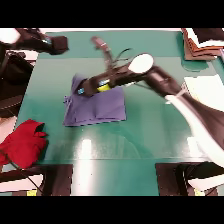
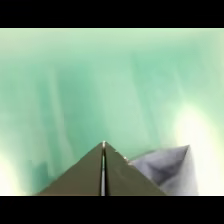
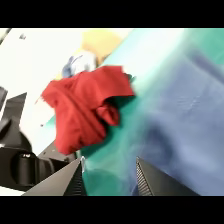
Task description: Fold the shirts.
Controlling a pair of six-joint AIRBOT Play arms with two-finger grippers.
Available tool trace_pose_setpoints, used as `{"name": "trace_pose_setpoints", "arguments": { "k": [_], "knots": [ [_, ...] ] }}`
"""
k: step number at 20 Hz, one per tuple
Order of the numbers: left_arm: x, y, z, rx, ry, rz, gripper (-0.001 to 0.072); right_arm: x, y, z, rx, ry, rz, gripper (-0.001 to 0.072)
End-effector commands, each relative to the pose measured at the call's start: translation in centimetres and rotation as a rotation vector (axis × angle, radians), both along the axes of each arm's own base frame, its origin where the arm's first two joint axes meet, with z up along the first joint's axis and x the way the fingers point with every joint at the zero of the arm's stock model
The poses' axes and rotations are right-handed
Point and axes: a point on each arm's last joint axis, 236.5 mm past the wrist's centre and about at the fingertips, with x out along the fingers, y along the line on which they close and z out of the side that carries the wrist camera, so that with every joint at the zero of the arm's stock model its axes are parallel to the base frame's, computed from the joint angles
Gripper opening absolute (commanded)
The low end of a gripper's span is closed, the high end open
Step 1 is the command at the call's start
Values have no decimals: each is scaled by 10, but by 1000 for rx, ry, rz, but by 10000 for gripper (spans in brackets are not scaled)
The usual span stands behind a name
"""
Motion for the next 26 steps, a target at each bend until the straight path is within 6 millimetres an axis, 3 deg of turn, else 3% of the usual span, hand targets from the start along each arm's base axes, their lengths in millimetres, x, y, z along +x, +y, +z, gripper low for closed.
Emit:
{"name": "trace_pose_setpoints", "arguments": {
  "k": [1,3,6,8,10,12,14,16,18,22,24,25,26],
  "knots": [
    [-17,41,33,67,-60,69,24,-23,50,-20,3,0,115,391],
    [-21,40,27,74,-31,61,24,-14,28,-26,-47,12,133,390],
    [-23,40,24,77,-17,57,24,28,-43,-57,-196,60,29,389],
    [-23,39,23,74,-14,55,24,55,-111,-90,-292,153,-118,387],
    [-22,39,22,73,-14,55,24,65,-178,-131,-373,257,-257,390],
    [-22,36,22,62,-13,47,24,68,-223,-165,-365,384,-387,613],
    [-23,32,22,61,-18,25,24,67,-244,-193,-325,500,-488,609],
    [-23,31,23,60,-20,22,24,65,-241,-213,-295,578,-528,588],
    [-24,31,23,63,-20,17,24,60,-222,-230,-294,626,-501,579],
    [-26,29,20,59,-5,9,24,69,-156,-243,-250,647,-430,558],
    [-30,24,19,41,11,-5,24,73,-121,-240,-214,635,-390,422],
    [-31,18,21,22,9,-20,24,76,-108,-238,-211,608,-375,308],
    [-32,11,24,6,-1,-41,23,81,-99,-232,-208,568,-364,125]
  ]
}}
